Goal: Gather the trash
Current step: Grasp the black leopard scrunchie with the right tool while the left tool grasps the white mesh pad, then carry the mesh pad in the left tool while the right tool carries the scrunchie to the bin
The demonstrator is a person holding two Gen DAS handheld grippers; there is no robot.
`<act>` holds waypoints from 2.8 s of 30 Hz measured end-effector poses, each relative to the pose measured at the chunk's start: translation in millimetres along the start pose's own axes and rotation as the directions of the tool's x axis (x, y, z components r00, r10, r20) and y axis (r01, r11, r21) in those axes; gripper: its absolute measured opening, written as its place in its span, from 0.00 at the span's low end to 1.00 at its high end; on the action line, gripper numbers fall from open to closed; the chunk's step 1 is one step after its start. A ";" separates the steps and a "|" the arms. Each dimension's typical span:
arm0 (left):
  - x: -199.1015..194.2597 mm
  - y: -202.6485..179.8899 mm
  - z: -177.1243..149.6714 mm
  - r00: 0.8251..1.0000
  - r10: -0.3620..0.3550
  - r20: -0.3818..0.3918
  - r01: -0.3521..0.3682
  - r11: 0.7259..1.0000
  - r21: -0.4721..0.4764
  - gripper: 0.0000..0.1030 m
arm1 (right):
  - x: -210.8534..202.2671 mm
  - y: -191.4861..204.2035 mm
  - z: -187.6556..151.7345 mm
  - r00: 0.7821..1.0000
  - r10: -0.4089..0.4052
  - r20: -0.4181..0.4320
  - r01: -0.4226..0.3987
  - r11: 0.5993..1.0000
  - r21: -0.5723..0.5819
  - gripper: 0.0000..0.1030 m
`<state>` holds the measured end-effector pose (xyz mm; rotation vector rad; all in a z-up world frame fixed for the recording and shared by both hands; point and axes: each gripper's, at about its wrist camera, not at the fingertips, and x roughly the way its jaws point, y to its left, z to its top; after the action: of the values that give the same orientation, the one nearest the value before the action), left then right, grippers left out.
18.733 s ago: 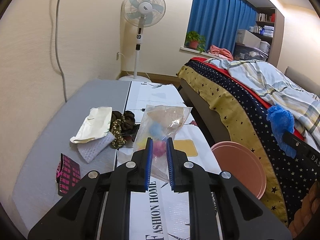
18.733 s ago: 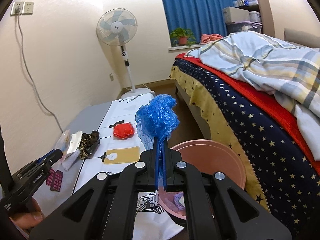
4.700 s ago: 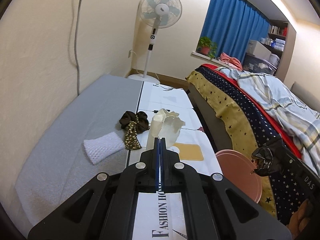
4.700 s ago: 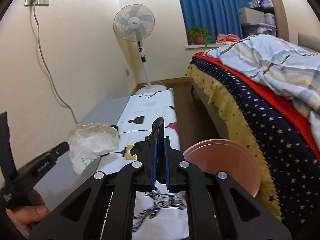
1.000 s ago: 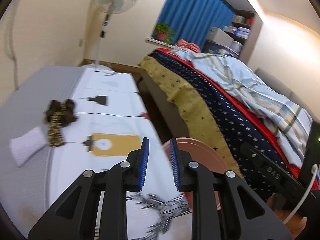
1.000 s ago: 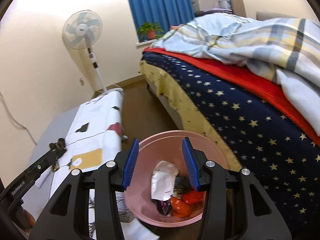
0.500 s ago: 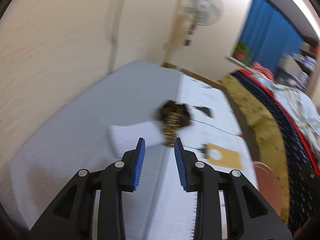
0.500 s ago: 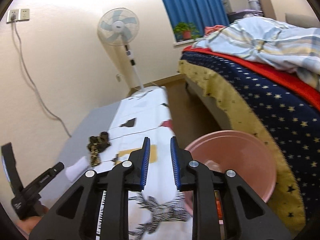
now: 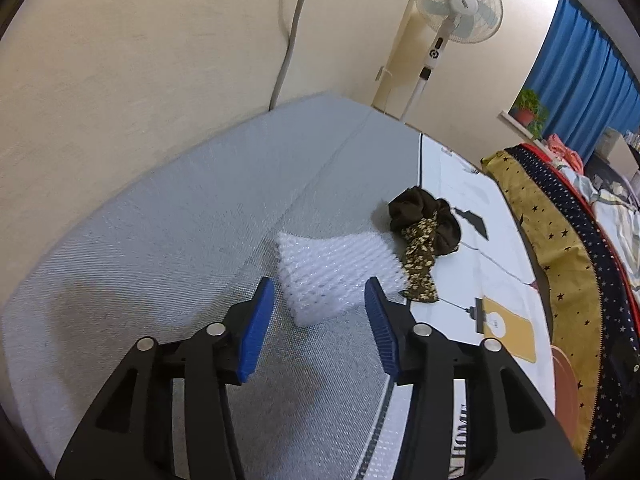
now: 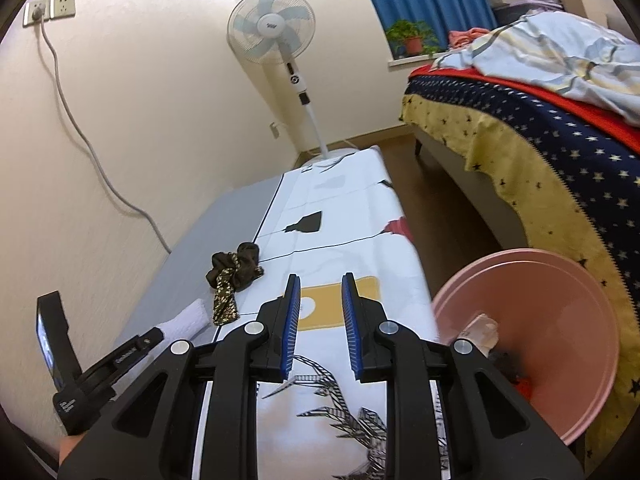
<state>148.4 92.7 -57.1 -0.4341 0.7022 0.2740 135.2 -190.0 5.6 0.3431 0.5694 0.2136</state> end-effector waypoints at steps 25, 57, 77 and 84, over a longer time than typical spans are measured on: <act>10.4 9.5 19.8 0.998 0.058 0.031 -0.058 0.998 -0.009 0.05 | 175.9 94.2 21.3 0.957 0.120 -0.264 -0.156 0.981 -0.119 0.35; -44.5 -33.4 -3.3 0.993 -0.094 0.065 0.081 0.981 0.177 0.05 | 21.4 41.7 13.9 0.990 0.042 -0.135 -0.059 0.991 -0.120 0.03; -95.9 -87.5 -33.0 0.972 -0.227 0.058 0.197 0.927 0.320 0.05 | -95.8 -30.6 0.9 0.992 -0.121 0.041 0.122 0.992 -0.030 0.03; -100.2 -94.8 -38.5 0.967 -0.247 0.054 0.216 0.918 0.333 0.05 | -108.1 -43.0 5.5 0.984 -0.158 0.077 0.159 0.987 -0.001 0.03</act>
<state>89.7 -18.4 11.7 -0.1843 0.5825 -0.0477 53.8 -262.4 46.7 0.2960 0.5170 0.0489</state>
